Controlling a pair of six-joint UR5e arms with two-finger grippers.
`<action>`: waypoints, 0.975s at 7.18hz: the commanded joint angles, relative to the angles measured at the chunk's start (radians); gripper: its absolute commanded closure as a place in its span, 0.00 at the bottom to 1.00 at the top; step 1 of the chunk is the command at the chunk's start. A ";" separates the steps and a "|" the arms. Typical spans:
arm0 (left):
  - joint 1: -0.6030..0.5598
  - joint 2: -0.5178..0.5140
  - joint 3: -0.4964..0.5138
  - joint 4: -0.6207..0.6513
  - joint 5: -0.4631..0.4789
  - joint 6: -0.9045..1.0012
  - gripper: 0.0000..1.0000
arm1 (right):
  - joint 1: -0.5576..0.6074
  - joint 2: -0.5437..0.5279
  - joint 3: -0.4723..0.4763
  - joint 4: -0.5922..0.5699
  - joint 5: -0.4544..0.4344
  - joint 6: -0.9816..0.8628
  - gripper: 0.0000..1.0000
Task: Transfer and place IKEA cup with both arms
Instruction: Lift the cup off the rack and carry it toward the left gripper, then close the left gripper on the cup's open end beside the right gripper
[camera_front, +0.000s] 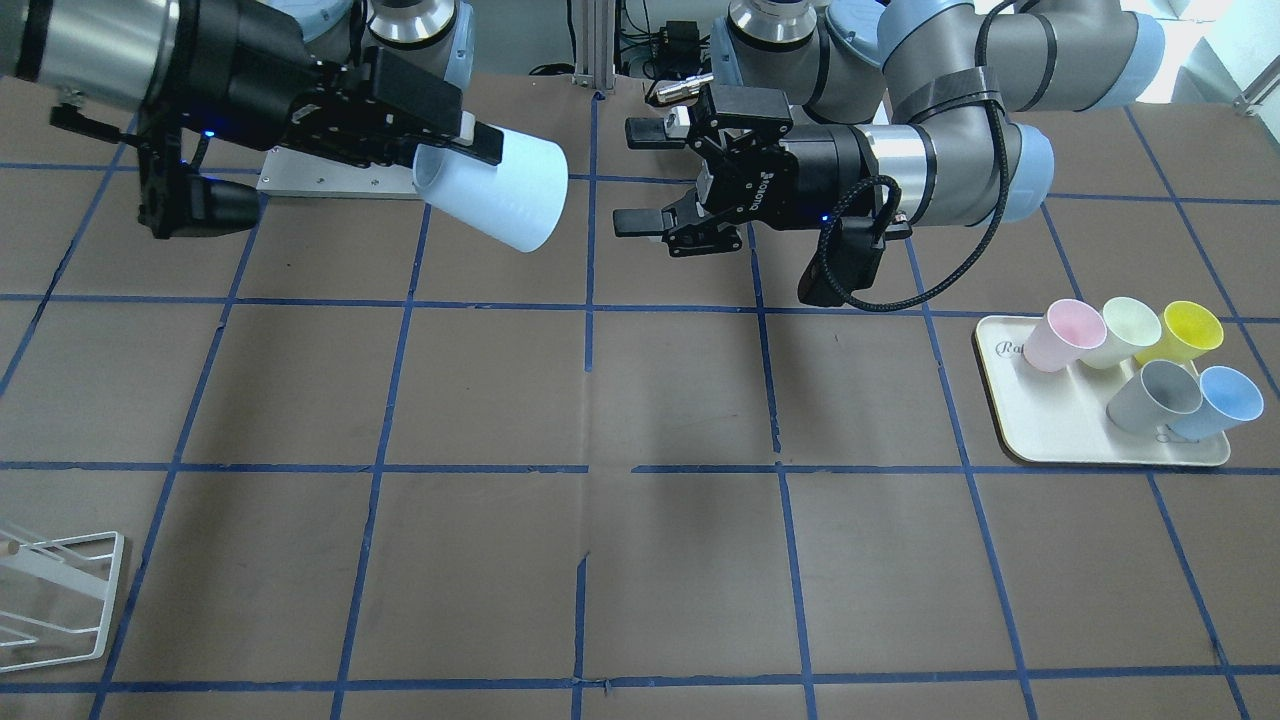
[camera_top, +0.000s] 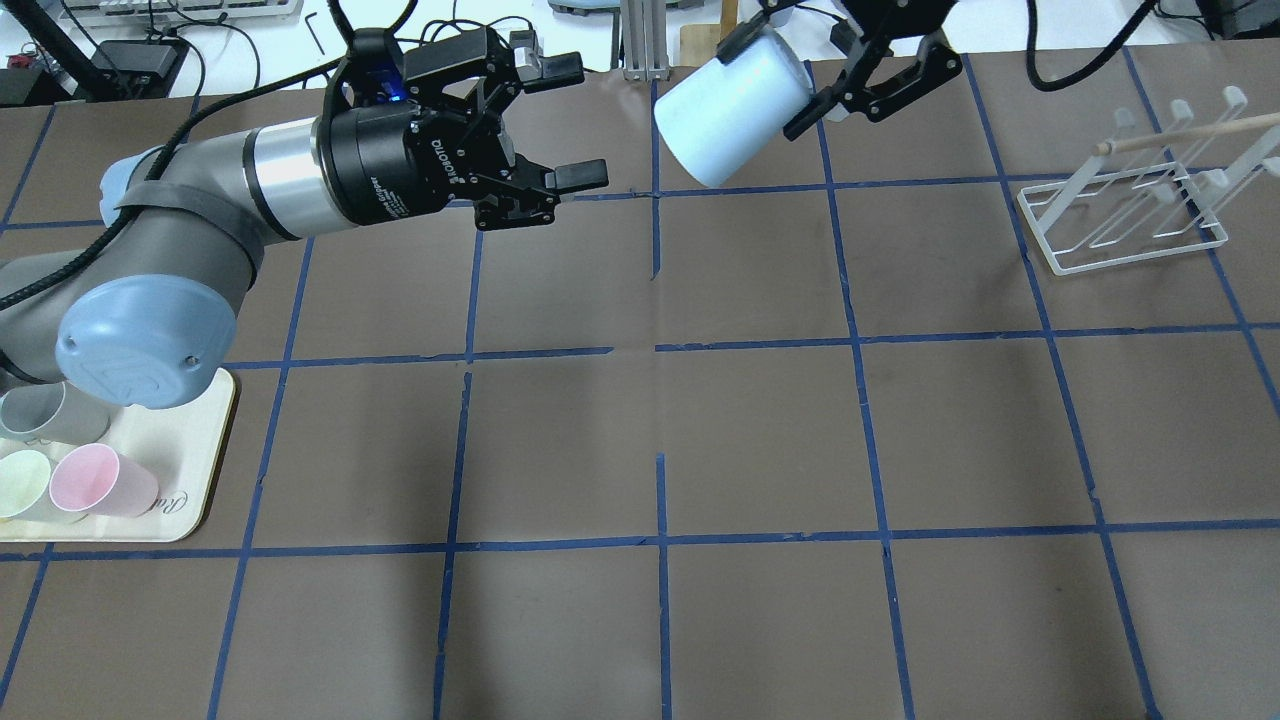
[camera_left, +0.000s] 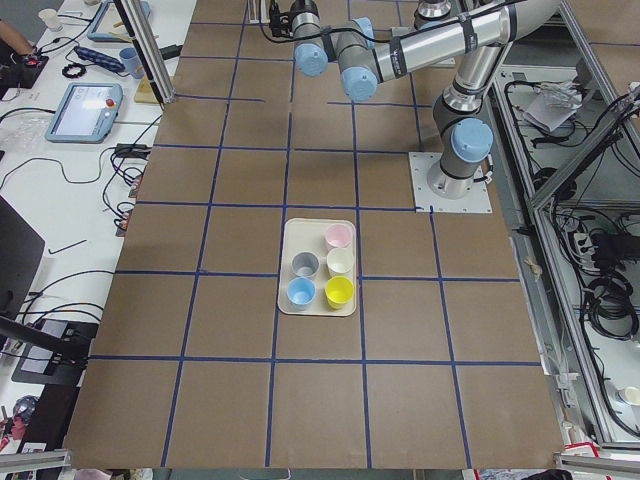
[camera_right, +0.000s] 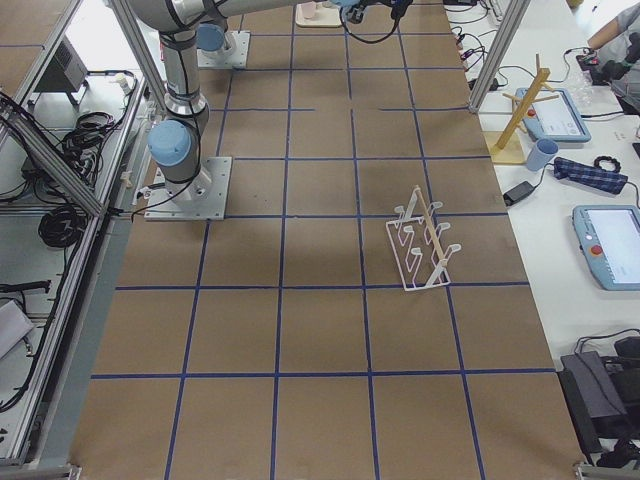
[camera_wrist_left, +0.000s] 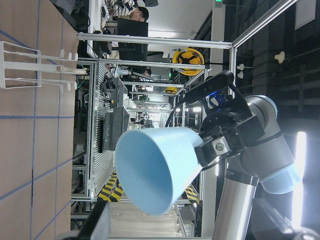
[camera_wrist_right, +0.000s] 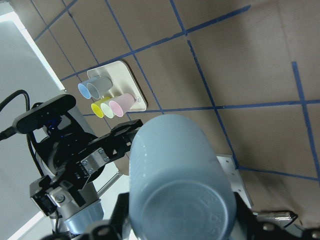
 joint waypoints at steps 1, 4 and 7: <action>-0.008 -0.008 -0.005 0.008 -0.011 -0.036 0.00 | 0.029 -0.001 0.003 0.027 0.076 0.061 0.65; -0.016 0.003 -0.005 0.008 -0.114 -0.096 0.00 | 0.017 0.010 0.015 0.003 0.074 0.053 0.65; -0.071 -0.006 -0.005 0.010 -0.235 -0.110 0.00 | 0.026 -0.004 0.010 -0.005 0.086 0.069 0.65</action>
